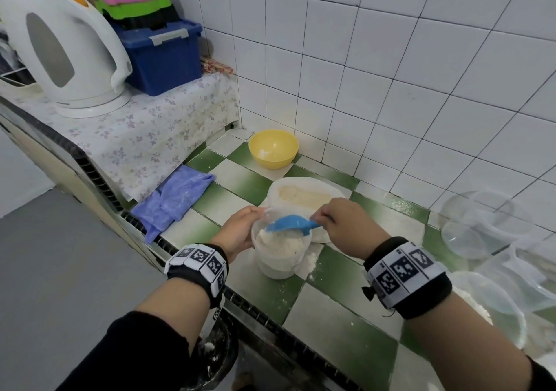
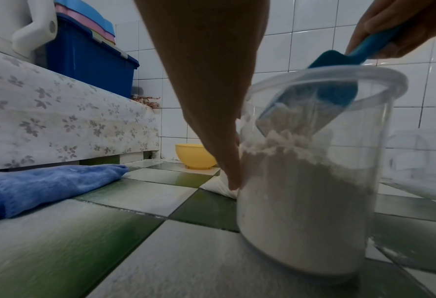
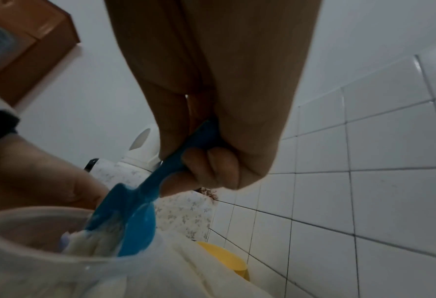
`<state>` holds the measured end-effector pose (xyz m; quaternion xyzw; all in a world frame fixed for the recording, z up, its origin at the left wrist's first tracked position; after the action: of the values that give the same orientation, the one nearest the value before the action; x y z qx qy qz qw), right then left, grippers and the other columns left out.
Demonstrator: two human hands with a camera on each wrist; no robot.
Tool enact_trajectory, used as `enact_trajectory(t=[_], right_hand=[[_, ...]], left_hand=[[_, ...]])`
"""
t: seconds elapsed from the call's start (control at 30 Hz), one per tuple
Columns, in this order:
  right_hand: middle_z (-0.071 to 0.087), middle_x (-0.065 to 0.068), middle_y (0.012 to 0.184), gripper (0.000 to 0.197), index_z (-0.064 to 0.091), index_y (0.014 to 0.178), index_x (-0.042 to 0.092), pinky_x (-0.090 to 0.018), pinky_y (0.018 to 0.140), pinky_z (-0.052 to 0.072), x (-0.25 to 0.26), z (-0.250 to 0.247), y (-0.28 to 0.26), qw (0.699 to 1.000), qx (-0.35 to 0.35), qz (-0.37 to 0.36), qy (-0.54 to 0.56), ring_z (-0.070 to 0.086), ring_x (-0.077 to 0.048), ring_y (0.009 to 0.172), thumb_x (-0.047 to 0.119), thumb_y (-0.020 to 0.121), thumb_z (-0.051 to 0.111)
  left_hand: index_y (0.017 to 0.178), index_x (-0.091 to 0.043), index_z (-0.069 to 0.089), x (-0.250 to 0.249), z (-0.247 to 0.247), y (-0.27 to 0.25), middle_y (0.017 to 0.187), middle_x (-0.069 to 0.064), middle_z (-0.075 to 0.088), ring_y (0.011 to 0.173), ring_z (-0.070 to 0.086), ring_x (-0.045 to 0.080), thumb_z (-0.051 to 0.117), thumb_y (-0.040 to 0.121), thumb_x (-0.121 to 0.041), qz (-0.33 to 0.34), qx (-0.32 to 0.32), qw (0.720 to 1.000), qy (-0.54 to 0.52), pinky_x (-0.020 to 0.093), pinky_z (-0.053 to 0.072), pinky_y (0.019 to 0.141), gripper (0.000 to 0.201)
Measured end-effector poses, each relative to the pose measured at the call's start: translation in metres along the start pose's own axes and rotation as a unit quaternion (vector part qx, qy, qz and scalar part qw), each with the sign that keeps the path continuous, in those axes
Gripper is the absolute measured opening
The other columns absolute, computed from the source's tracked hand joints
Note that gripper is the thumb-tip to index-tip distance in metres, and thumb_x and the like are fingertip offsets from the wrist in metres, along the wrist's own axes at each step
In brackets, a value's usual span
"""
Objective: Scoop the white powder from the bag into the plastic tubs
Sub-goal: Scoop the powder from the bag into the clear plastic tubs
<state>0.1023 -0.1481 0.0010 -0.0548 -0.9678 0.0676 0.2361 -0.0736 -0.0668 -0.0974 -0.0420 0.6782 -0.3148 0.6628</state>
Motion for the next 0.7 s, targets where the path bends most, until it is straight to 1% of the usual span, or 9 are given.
enact_trajectory(t=[0.03, 0.1, 0.2, 0.27, 0.4, 0.47, 0.57, 0.7], right_hand=[[0.055, -0.003, 0.102, 0.027, 0.067, 0.110, 0.012, -0.015, 0.074, 0.034, 0.003, 0.001, -0.001, 1.000, -0.002, -0.017, -0.021, 0.053, -0.017, 0.097, 0.013, 0.097, 0.043], [0.054, -0.003, 0.104, 0.028, 0.064, 0.118, 0.014, -0.016, 0.082, 0.033, 0.008, -0.001, -0.003, 0.998, -0.021, -0.044, -0.043, 0.050, -0.017, 0.102, 0.014, 0.097, 0.045], [0.054, -0.003, 0.105, 0.029, 0.064, 0.119, 0.014, -0.017, 0.084, 0.032, 0.010, -0.008, -0.005, 0.996, -0.069, -0.050, -0.037, 0.048, -0.018, 0.103, 0.012, 0.097, 0.045], [0.054, -0.003, 0.105, 0.028, 0.064, 0.117, 0.014, -0.018, 0.086, 0.033, 0.011, -0.011, -0.006, 0.995, -0.083, -0.053, -0.029, 0.048, -0.017, 0.102, 0.012, 0.097, 0.044], [0.054, -0.001, 0.103, 0.030, 0.064, 0.117, 0.015, -0.017, 0.083, 0.032, 0.016, -0.006, -0.005, 0.994, -0.076, -0.063, -0.043, 0.048, -0.015, 0.100, 0.014, 0.098, 0.041], [0.054, 0.000, 0.102, 0.029, 0.064, 0.118, 0.016, -0.018, 0.084, 0.035, 0.019, 0.001, -0.004, 0.993, -0.066, -0.076, -0.064, 0.048, -0.014, 0.098, 0.013, 0.098, 0.043], [0.054, 0.001, 0.101, 0.030, 0.065, 0.116, 0.017, -0.021, 0.085, 0.041, 0.019, 0.013, -0.004, 0.990, -0.032, -0.086, -0.107, 0.048, -0.014, 0.097, 0.009, 0.094, 0.047], [0.052, 0.003, 0.097, 0.029, 0.066, 0.114, 0.018, -0.023, 0.088, 0.042, 0.019, 0.003, -0.004, 0.989, -0.024, -0.084, -0.115, 0.049, -0.015, 0.099, 0.010, 0.093, 0.048]], left_hand=[[0.100, -0.019, 0.061, 0.000, 0.000, 0.000, 0.095, 0.003, 0.066, 0.075, 0.063, 0.016, 0.054, 0.098, -0.026, -0.001, 0.002, 1.000, -0.001, 0.026, 0.054, 0.060, 0.011], [0.102, -0.018, 0.061, 0.000, 0.000, 0.000, 0.096, 0.003, 0.066, 0.077, 0.062, 0.016, 0.054, 0.099, -0.026, -0.001, 0.003, 1.000, -0.004, 0.027, 0.055, 0.062, 0.011], [0.103, -0.018, 0.061, 0.000, 0.000, 0.000, 0.096, 0.003, 0.067, 0.079, 0.063, 0.016, 0.055, 0.098, -0.027, -0.001, 0.004, 1.000, -0.004, 0.029, 0.054, 0.066, 0.012], [0.103, -0.017, 0.062, 0.000, -0.001, 0.000, 0.095, 0.003, 0.067, 0.081, 0.063, 0.017, 0.055, 0.098, -0.027, 0.000, 0.004, 1.000, -0.003, 0.031, 0.054, 0.069, 0.013], [0.099, -0.017, 0.062, -0.001, -0.001, -0.001, 0.092, 0.003, 0.065, 0.078, 0.062, 0.016, 0.054, 0.098, -0.026, -0.002, 0.001, 1.000, -0.004, 0.030, 0.053, 0.066, 0.012], [0.097, -0.018, 0.063, -0.002, -0.001, -0.001, 0.092, 0.002, 0.065, 0.078, 0.060, 0.016, 0.055, 0.098, -0.025, -0.001, 0.001, 1.000, -0.004, 0.031, 0.051, 0.066, 0.010], [0.099, -0.018, 0.062, -0.003, 0.000, -0.001, 0.093, 0.002, 0.065, 0.079, 0.059, 0.017, 0.056, 0.097, -0.026, -0.004, 0.001, 1.000, -0.002, 0.031, 0.051, 0.067, 0.010], [0.101, -0.018, 0.061, -0.002, -0.001, -0.001, 0.093, 0.002, 0.066, 0.078, 0.061, 0.017, 0.055, 0.098, -0.026, -0.008, 0.002, 1.000, 0.005, 0.030, 0.051, 0.066, 0.011]])
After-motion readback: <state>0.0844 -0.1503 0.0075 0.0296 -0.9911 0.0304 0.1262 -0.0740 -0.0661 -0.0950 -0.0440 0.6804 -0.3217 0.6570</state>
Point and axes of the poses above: each hand's wrist, its own y-axis towards the middle knuckle, its own z-axis out of the palm, x = y × z, the point moved 6 cm from there along y, towards the middle knuckle
